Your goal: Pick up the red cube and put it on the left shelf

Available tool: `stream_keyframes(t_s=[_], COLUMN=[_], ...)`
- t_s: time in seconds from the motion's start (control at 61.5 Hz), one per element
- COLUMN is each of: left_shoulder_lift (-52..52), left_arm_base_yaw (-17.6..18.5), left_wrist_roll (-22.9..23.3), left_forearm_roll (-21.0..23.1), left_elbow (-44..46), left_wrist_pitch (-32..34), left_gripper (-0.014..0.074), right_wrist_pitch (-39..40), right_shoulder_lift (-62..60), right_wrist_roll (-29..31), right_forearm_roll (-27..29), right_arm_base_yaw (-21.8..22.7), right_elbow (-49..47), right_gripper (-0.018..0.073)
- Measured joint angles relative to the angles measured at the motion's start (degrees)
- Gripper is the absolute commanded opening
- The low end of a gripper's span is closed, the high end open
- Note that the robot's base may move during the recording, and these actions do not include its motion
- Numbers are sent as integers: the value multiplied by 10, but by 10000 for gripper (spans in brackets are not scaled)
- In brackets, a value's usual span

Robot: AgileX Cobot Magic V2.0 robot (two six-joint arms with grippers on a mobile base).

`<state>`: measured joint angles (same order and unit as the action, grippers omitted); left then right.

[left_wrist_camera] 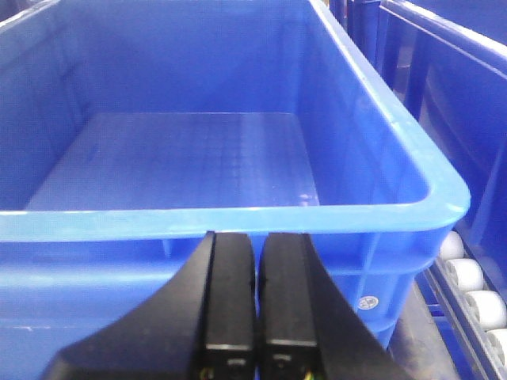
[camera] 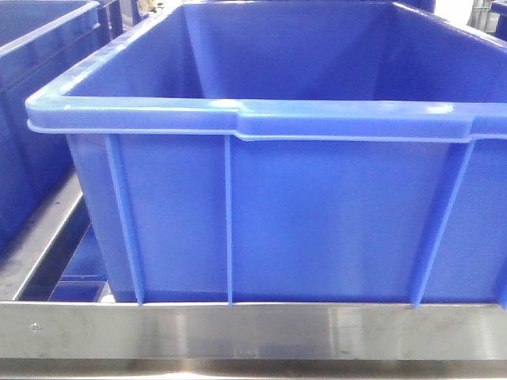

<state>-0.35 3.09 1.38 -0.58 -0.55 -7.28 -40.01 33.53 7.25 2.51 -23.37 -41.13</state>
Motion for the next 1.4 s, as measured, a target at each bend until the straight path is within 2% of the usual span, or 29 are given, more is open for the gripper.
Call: stream_keyframes(t_s=[0.163, 0.374, 1.106, 1.268, 1.398], left_shoulder_lift=[0, 0, 0, 0, 0], left_arm_base_yaw=[0, 0, 0, 0, 0], left_wrist_roll=[0, 0, 0, 0, 0], left_forearm_roll=[0, 0, 0, 0, 0], left_elbow=[0, 0, 0, 0, 0], left_wrist_pitch=[0, 0, 0, 0, 0], left_gripper=[101, 101, 101, 101, 101], right_wrist_pitch=[11, 13, 21, 113, 241], right_shoulder_lift=[-98, -179, -187, -187, -189], right_wrist_roll=[0, 0, 0, 0, -3], right_forearm_roll=[4, 5, 5, 6, 17], right_arm_base_yaw=[0, 0, 0, 16, 79], right_elbow=[58, 89, 90, 136, 203], right_gripper=[79, 79, 79, 79, 79])
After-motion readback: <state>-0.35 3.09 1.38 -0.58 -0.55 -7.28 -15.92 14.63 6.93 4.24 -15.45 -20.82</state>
